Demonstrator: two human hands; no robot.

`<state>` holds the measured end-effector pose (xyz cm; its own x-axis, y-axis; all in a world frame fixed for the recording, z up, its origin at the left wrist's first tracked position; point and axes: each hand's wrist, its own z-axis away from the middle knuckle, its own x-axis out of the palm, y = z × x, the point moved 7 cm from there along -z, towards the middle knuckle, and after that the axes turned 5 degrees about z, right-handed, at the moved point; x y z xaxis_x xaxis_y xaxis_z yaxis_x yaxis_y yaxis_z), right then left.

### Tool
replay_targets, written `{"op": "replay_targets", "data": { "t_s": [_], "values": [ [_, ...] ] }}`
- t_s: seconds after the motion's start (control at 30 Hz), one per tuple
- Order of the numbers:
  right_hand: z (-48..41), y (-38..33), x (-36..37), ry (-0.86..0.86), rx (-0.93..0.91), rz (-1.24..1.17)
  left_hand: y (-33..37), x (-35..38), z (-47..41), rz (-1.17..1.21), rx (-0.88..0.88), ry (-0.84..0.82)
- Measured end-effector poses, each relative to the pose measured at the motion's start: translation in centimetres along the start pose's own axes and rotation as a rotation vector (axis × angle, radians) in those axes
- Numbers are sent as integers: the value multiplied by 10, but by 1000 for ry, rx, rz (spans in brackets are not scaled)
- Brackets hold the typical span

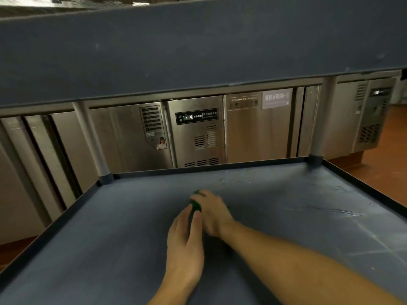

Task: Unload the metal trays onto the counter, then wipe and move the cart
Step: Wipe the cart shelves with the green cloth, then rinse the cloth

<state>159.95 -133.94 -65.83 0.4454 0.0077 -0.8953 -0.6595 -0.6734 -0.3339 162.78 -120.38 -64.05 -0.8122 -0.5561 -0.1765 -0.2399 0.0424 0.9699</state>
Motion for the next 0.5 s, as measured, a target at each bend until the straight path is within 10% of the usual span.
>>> {"op": "replay_targets", "data": {
  "t_s": [0.17,0.5],
  "values": [
    [28,-6,6,-32,-254,127,-2,12,-11,47,-1,43],
    [116,190,-113,99,297,162,14,85,-7,36,12,-185]
  ]
}}
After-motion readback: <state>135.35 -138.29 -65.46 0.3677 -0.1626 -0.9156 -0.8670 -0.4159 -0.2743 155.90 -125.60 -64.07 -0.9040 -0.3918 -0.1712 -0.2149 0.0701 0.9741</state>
